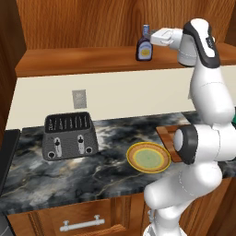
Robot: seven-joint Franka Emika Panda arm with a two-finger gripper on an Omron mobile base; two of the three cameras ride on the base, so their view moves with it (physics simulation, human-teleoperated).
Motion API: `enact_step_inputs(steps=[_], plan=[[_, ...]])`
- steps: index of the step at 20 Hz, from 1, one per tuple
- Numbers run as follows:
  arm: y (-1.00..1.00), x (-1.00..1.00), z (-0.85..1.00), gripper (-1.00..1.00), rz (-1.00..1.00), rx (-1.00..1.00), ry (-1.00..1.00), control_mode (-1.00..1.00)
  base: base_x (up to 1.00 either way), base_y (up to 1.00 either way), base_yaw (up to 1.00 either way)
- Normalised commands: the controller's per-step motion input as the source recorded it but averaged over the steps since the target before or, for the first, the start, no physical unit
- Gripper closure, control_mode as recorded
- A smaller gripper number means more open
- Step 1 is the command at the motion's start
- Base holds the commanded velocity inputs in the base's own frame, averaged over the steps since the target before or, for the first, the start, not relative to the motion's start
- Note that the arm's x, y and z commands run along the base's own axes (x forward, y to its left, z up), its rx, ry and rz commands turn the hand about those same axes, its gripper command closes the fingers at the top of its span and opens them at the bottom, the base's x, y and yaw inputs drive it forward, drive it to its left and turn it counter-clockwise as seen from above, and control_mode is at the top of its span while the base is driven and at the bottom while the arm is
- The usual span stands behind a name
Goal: Pick the fish from the plate and place it on the cutting board. Then pick the condiment bottle from the cabinet and place it next to the cutting board.
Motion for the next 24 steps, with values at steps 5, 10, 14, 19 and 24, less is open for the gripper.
enact_step_inputs(steps=[5, 10, 14, 19, 24], plan=[[0.0, 0.12, 0.0, -1.0, -0.02, 0.0, 0.01, -1.0, 0.0, 0.0, 0.0], [0.08, 0.07, 0.0, -1.0, -0.01, 0.0, 0.0, -1.0, 0.0, 0.0, 0.0], [0.15, 0.02, 0.0, -1.0, 0.0, 0.0, 0.0, -1.0, 0.0, 0.0, 0.0], [0.16, 0.0, 0.0, 1.0, 0.0, 0.0, 0.0, -1.0, 0.0, 0.0, 0.0], [0.1, 0.0, 0.0, 1.0, 0.0, 0.0, 0.0, -1.0, 0.0, 0.0, 0.0]])
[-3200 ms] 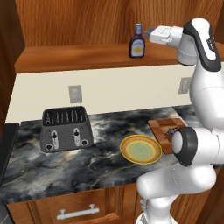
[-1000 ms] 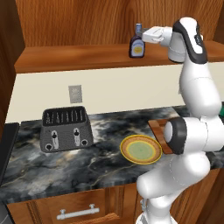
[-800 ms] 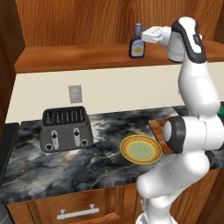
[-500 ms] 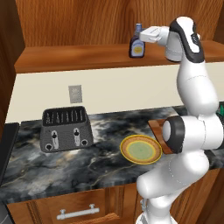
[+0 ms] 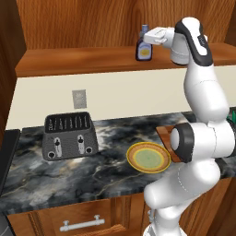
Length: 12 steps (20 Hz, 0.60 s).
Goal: Pick the fish from the plate and place it on the cutting board. Then pick the condiment bottle from the cabinet and place it next to the cutting board.
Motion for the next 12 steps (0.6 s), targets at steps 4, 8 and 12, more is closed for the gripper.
enact_step_inputs(steps=[4, 8, 12], plan=[[0.05, 0.0, 0.0, 1.0, 0.0, 0.0, 0.0, -1.0, 0.0, 0.0, 0.0], [0.01, 0.0, 0.0, 1.0, 0.0, 0.0, 0.0, -1.0, 0.0, 0.0, 0.0], [0.0, 0.0, 0.0, 1.0, 0.0, 0.0, 0.0, -1.0, 0.0, 0.0, 0.0]])
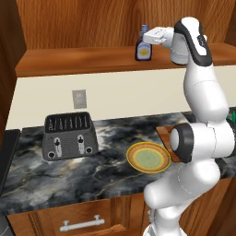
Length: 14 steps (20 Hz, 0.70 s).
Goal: Pick the fish from the plate and place it on the cutting board. Then pick the condiment bottle from the cabinet and place it next to the cutting board.
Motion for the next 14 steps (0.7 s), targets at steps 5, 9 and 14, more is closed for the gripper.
enact_step_inputs(steps=[5, 9, 14], plan=[[0.0, -0.03, 0.02, 1.0, 0.0, 0.0, 0.0, -1.0, 0.0, 0.0, 0.0], [0.0, -0.14, 0.09, 1.0, 0.0, 0.0, 0.0, -1.0, 0.0, 0.0, 0.0], [0.0, -0.17, 0.11, 1.0, 0.0, 0.0, 0.0, -1.0, 0.0, 0.0, 0.0]])
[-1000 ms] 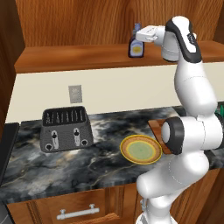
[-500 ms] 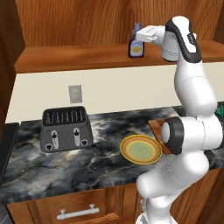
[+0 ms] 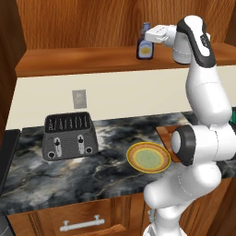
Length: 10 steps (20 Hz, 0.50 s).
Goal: Pick the fish from the plate and place it on the cutting board. Then pick the condiment bottle from the cabinet and place it next to the cutting board.
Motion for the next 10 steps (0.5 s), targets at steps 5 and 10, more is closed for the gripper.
enact_step_inputs(steps=[5, 10], plan=[[0.0, -0.21, 0.1, 1.0, 0.0, 0.0, 0.0, -1.0, 0.0, 0.0, 0.0], [0.0, -0.3, 0.04, 1.0, 0.0, 0.01, 0.0, -1.0, 0.0, 0.0, 0.0]])
